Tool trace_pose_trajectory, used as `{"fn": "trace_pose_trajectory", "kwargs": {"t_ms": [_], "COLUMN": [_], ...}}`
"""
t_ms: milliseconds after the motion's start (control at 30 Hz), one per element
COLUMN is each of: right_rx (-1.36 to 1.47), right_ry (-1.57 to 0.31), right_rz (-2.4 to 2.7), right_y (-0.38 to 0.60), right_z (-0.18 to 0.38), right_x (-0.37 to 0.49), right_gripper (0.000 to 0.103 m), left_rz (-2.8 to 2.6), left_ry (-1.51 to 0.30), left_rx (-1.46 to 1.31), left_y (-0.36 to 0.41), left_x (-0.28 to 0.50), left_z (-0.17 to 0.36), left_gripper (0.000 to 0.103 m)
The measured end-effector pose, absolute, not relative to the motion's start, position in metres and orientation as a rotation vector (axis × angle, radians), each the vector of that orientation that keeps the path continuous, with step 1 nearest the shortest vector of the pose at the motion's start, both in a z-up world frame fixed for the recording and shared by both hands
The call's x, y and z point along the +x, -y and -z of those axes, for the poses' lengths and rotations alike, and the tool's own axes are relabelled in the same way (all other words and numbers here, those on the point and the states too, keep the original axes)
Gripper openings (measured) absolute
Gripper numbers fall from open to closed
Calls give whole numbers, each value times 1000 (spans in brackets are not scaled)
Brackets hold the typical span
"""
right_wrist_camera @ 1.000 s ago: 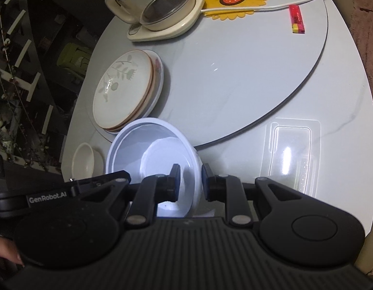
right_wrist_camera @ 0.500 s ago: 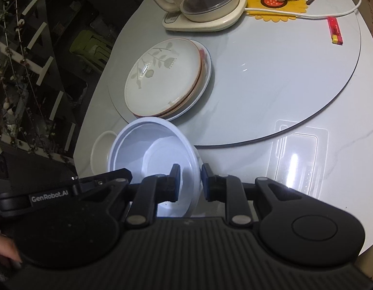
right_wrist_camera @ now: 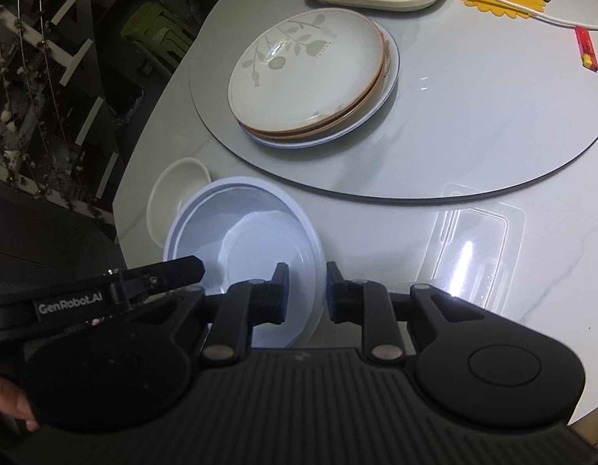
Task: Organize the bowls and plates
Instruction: 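Lift the stacked bowls with both grippers and carry them toward the deep white bowl, then lower the stacked bowls onto the table beside the deep white bowl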
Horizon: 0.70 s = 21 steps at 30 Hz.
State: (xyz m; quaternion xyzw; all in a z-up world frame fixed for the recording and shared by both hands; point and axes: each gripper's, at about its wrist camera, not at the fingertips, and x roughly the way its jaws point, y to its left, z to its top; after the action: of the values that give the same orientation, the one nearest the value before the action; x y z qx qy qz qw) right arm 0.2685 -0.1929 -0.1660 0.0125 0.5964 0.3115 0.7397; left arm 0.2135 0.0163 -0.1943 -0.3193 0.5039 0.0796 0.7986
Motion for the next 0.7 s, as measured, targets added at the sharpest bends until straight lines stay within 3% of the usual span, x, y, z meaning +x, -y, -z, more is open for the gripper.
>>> {"fn": "trace_pose_trajectory", "kwargs": {"t_ms": [533, 600, 700], "right_rx": [-49, -66, -70], "right_ry": [-1378, -1389, -1376], "right_rz": [-743, -748, -747], "right_y": [171, 171, 172], "right_z": [193, 197, 193], "right_x": [260, 260, 259], "right_gripper": [23, 24, 24], "left_rz": [-273, -278, -277], "left_ry": [-1127, -1148, -1129], "left_rx": [-800, -805, -783], "left_y": [-36, -40, -41], "left_x": [199, 200, 197], "left_z": [236, 239, 232], "left_gripper": [15, 31, 42]}}
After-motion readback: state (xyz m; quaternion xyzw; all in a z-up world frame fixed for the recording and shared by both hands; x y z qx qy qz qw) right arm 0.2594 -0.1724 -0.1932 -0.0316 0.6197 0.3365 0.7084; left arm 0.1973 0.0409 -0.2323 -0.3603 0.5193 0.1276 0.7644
